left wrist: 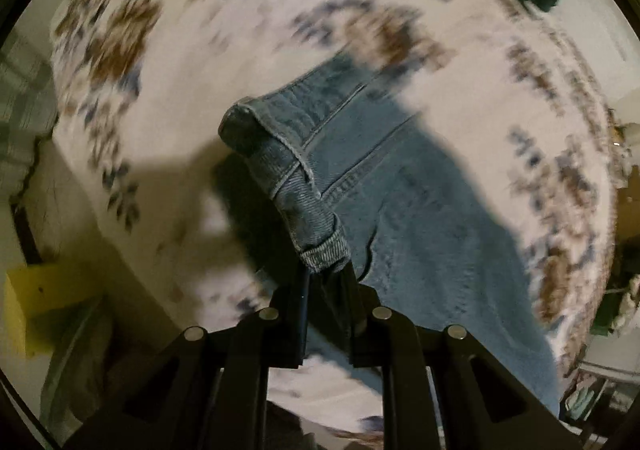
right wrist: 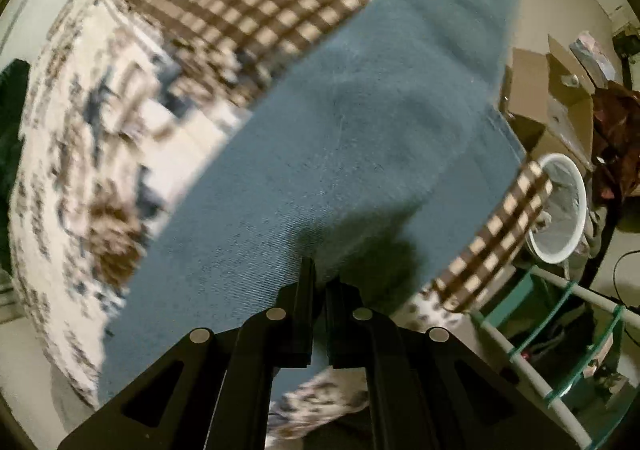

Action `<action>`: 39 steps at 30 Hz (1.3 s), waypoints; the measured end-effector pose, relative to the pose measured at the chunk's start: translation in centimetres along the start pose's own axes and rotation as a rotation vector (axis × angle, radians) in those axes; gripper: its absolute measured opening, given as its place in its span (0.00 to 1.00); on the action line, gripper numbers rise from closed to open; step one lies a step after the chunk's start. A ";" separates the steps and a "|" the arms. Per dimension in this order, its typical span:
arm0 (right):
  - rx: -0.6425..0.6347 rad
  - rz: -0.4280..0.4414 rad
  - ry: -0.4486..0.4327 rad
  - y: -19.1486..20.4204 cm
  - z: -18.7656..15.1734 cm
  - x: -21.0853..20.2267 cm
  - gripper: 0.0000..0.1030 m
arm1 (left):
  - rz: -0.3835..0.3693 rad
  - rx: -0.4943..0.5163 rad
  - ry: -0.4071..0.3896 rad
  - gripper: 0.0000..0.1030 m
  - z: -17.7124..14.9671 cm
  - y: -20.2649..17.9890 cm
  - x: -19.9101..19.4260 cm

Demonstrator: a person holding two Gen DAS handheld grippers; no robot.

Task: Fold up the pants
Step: 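Lift the leg hems with the right tool and fold them over toward the waistband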

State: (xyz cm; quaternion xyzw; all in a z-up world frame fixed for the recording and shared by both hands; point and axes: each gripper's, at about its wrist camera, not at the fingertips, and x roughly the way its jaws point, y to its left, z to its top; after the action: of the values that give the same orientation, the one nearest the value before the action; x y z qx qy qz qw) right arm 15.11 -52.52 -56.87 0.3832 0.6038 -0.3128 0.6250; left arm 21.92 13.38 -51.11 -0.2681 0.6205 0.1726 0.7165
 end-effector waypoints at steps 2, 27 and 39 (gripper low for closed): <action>-0.006 -0.016 0.014 -1.1 -0.7 1.6 0.04 | 0.005 -0.019 0.008 0.11 -0.7 1.3 2.0; 0.314 0.236 -0.120 -20.4 2.6 2.3 0.45 | -0.036 0.394 0.029 0.86 -7.5 -10.2 3.9; 0.466 0.338 -0.233 -22.0 8.3 4.3 0.15 | 0.050 0.601 0.153 0.86 -13.6 -16.8 11.6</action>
State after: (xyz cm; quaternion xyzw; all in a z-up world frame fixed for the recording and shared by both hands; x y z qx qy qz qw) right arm 0.89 -70.52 -63.58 0.5727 0.3680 -0.3761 0.6286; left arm 22.81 -9.09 -60.83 -0.0414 0.7023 -0.0218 0.7103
